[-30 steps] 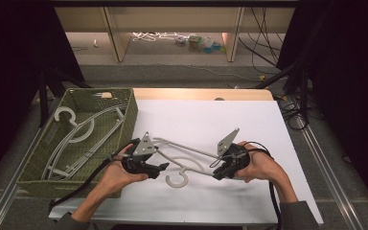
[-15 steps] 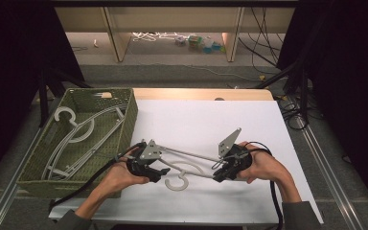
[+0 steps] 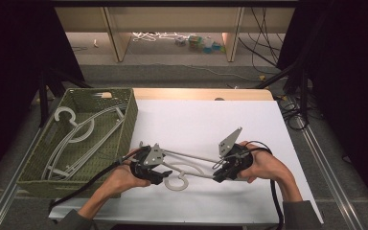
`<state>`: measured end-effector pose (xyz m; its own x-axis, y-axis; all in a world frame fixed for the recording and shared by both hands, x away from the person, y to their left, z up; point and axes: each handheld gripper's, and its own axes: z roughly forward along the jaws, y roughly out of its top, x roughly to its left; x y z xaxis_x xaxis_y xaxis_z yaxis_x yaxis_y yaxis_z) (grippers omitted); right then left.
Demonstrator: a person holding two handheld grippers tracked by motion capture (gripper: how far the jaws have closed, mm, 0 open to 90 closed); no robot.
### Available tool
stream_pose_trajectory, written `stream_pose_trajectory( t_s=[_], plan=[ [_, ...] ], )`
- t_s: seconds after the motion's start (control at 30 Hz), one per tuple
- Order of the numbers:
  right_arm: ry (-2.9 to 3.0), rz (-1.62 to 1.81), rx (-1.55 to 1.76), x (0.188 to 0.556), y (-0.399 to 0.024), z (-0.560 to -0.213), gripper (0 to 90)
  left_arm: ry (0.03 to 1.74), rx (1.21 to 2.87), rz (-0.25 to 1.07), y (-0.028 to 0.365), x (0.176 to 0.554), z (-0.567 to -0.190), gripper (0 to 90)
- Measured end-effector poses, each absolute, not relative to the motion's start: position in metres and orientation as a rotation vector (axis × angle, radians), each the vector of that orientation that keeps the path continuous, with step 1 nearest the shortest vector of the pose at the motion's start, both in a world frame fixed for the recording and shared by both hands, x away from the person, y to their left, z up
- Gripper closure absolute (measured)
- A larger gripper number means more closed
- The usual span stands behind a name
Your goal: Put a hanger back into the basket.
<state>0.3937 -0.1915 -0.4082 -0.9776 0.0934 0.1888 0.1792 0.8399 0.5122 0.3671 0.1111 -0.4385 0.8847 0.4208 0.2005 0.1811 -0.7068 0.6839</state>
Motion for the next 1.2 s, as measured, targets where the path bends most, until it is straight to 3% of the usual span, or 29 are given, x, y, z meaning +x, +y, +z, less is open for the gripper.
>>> stream_pose_trajectory(
  t_s=[0.83, 1.2],
  plan=[
    [-2.829, -0.87, -0.156, 0.397, -0.197, -0.408, 81.2, 0.174, 2.415, 0.485, 0.098, 0.364, -0.443, 64.1],
    [-2.834, -0.96, -0.164, 0.406, -0.207, -0.406, 64.9, 0.13, 2.415, 0.486, 0.098, 0.363, -0.438, 70.3]
  ],
)
